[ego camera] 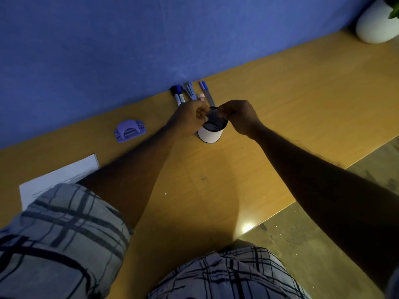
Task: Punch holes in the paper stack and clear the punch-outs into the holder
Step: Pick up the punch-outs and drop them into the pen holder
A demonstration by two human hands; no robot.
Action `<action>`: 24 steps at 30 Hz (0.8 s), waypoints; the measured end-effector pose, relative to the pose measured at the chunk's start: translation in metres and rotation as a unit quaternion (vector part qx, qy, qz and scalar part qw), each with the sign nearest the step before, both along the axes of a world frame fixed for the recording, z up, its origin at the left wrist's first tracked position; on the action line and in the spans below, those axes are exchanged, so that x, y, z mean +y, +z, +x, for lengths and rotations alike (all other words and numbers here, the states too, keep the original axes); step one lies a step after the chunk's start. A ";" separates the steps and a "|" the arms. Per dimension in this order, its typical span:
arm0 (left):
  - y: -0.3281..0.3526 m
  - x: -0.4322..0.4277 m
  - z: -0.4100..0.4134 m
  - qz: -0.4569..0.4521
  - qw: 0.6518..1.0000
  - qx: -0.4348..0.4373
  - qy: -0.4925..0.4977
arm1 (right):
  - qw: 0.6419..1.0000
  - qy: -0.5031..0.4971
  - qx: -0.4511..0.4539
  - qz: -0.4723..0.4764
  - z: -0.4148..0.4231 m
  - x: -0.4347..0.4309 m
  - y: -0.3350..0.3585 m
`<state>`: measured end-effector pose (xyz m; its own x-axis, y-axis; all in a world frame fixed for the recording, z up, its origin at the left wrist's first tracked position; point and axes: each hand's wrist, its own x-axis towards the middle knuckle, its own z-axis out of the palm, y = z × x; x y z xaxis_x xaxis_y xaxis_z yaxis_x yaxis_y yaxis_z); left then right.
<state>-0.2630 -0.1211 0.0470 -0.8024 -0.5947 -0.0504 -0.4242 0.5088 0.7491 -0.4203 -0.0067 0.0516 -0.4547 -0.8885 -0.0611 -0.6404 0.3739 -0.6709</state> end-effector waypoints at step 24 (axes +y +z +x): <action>-0.056 0.056 0.205 0.241 0.940 0.038 0.238 | 0.978 0.191 -0.029 0.084 0.169 0.037 -0.062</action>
